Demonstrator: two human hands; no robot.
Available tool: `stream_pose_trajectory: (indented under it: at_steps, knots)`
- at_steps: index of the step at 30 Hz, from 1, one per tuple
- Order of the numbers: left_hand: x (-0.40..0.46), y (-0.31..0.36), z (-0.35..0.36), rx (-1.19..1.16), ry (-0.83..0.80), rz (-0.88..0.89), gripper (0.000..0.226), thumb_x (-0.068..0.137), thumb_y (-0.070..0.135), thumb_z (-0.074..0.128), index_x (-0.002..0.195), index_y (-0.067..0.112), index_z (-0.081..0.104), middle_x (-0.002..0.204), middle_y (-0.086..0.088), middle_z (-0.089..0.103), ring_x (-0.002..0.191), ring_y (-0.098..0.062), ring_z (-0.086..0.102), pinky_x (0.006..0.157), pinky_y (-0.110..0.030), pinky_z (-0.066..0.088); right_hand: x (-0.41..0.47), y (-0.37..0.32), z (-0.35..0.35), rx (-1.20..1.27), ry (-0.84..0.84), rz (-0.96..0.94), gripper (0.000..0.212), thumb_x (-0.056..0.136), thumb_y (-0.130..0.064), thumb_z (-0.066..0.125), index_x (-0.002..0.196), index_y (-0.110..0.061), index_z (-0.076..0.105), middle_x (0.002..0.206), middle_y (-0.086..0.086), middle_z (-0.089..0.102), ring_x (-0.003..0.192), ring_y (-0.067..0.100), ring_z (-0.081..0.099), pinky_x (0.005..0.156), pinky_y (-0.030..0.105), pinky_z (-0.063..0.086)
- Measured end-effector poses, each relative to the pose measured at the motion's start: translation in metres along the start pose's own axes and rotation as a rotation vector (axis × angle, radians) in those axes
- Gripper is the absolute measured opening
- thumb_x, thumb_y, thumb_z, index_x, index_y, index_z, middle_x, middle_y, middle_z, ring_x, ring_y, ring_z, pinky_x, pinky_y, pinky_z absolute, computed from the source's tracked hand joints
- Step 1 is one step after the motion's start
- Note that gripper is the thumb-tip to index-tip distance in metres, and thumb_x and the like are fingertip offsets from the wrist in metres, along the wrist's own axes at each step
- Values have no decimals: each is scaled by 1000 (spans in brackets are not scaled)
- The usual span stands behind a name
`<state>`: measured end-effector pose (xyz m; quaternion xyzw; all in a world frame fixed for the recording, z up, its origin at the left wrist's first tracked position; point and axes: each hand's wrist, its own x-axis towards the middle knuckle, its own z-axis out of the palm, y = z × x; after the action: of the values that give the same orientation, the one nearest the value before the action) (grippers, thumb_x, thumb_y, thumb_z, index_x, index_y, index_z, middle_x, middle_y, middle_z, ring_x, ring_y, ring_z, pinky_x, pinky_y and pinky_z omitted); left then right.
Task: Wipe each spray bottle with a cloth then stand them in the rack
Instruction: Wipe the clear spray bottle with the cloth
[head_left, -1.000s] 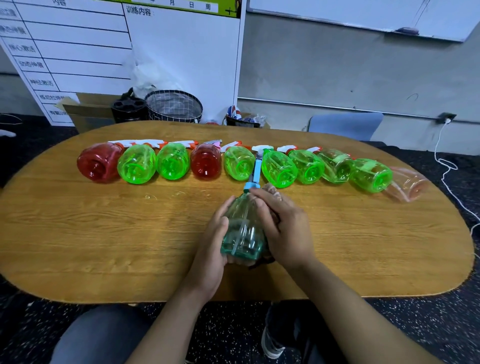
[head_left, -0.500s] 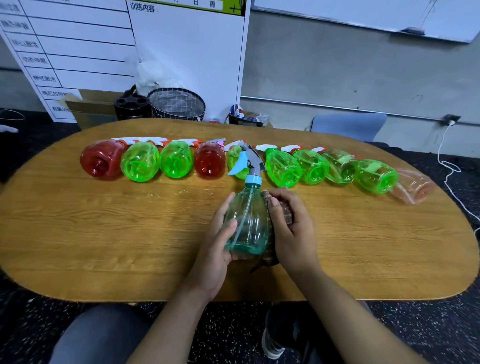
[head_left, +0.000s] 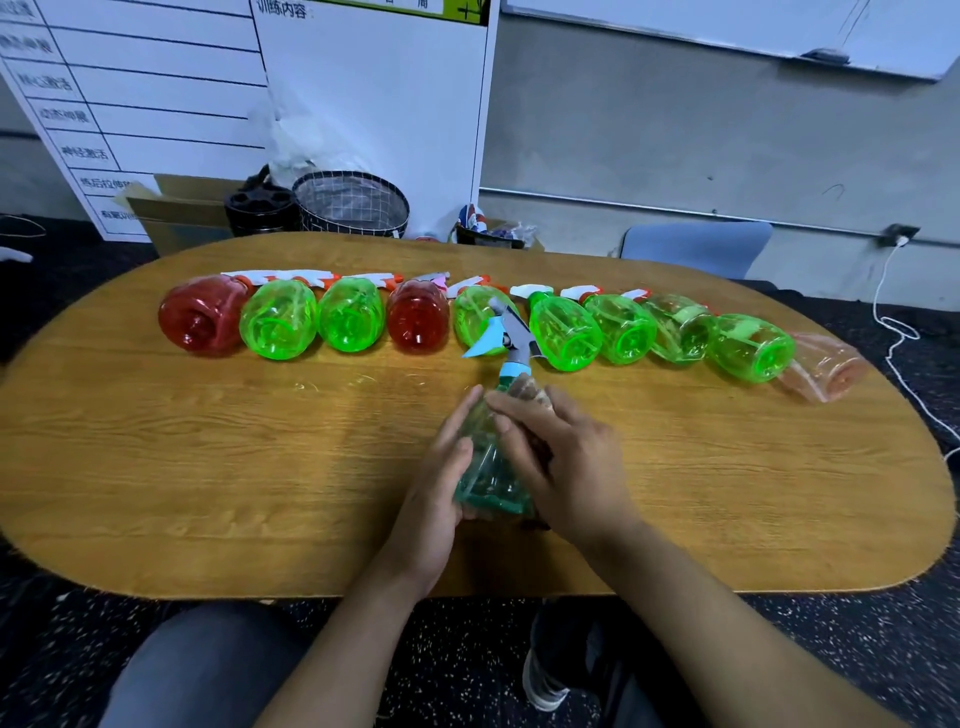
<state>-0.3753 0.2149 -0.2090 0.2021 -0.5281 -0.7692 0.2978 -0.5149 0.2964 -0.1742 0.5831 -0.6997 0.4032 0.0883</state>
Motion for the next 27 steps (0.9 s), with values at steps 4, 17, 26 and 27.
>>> stream_pose_trajectory:
  at_steps: [4, 17, 26, 27]
  knots:
    - [-1, 3, 2, -6, 24, -6, 52, 106, 37, 42, 158, 41, 44, 150, -2, 64, 135, -25, 64, 93, -31, 58, -29, -6, -3, -25, -78, -255, 28, 106, -32, 63, 132, -27, 73, 113, 4, 69, 84, 20, 71, 68, 38, 60]
    - [-3, 7, 4, -6, 58, 16, 76, 83, 41, 83, 150, 43, 49, 135, -2, 72, 116, -31, 73, 80, -51, 64, 17, 3, -39, 138, 121, 156, 19, 102, -27, 69, 119, -25, 78, 105, -20, 70, 100, -3, 65, 86, 17, 48]
    - [-6, 1, 3, 99, 10, 31, 96, 88, 35, 86, 165, 36, 28, 142, 13, 67, 132, -13, 65, 101, -32, 58, 15, 3, -17, 168, 35, 157, 23, 97, -31, 73, 118, -23, 78, 105, -15, 71, 101, -6, 66, 89, 14, 49]
    - [-6, -1, 4, 105, 11, 37, 98, 89, 25, 88, 165, 33, 28, 141, 11, 67, 131, -12, 65, 99, -27, 57, 19, 4, -21, 141, 35, 141, 21, 96, -29, 75, 116, -23, 79, 106, -15, 72, 102, -6, 66, 90, 16, 50]
